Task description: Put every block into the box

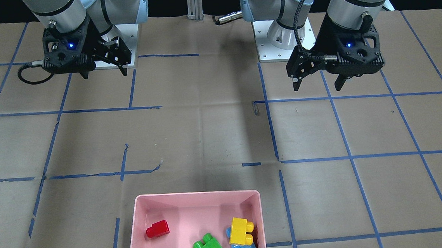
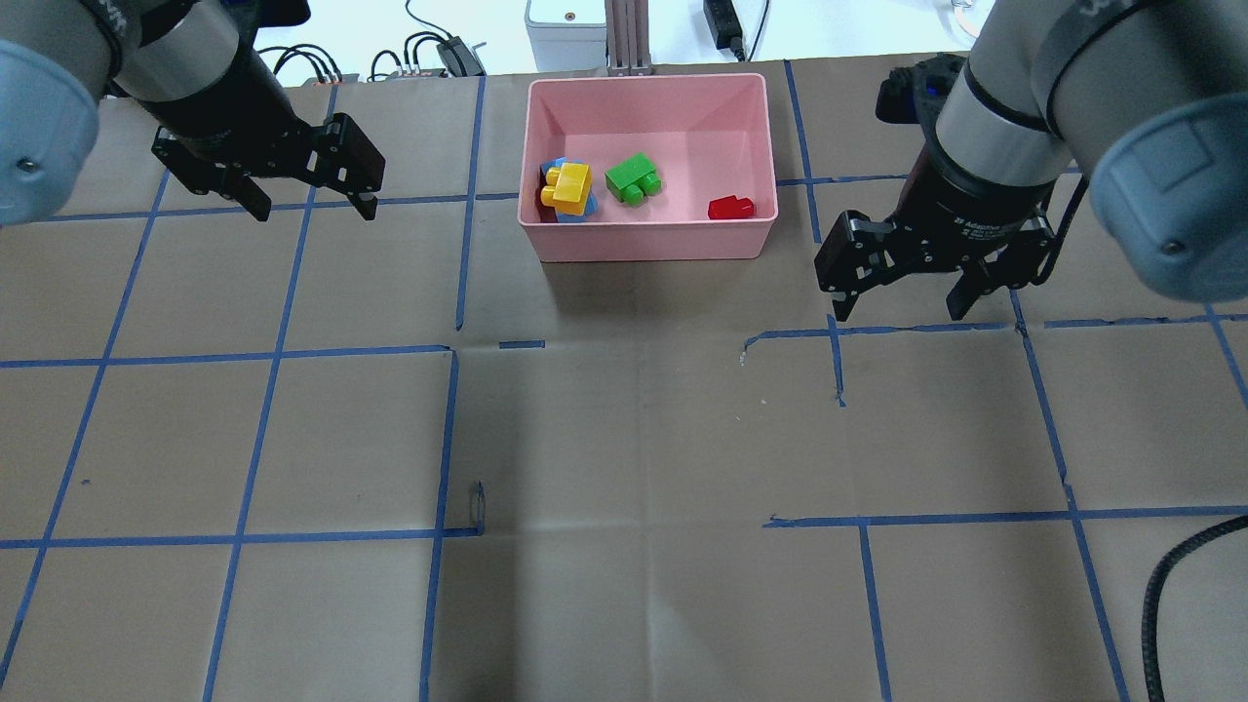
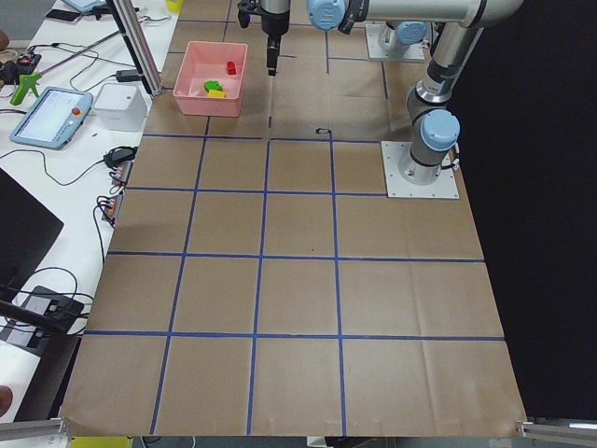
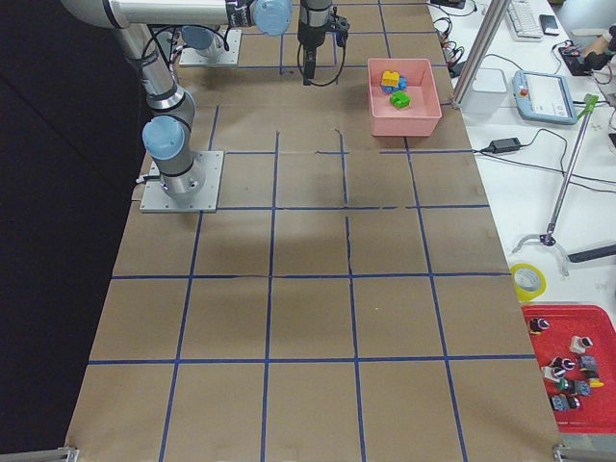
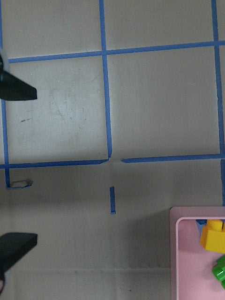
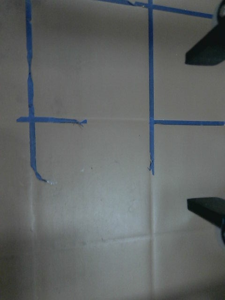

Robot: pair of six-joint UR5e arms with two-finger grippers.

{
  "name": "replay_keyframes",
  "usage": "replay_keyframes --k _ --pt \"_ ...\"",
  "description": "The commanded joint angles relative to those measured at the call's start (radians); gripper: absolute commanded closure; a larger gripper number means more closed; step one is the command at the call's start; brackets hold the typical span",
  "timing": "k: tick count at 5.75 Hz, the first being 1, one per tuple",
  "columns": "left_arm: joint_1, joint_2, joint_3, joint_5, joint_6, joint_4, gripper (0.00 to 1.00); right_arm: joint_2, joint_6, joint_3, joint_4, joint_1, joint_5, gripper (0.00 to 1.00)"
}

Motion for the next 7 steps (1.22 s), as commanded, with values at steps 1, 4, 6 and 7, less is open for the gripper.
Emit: replay_keyframes --k 1,4,6,7 --pt "0.0 0.0 -0.002 0.0 0.0 0.0 0.01 -0.004 0.021 0.01 -0.002 0.0 -0.046 0.0" --pt "0.0 0.0 -0.002 0.0 0.0 0.0 0.01 0.006 0.023 -0.008 -0.055 0.0 -0.044 0.0" --pt "0.0 0.0 -0.003 0.0 0.0 0.0 0.01 0.005 0.023 -0.008 -0.057 0.0 -0.041 0.0" --pt "0.0 0.0 -0.003 0.0 0.0 -0.001 0.01 0.005 0.023 -0.008 -0.059 0.0 -0.04 0.0"
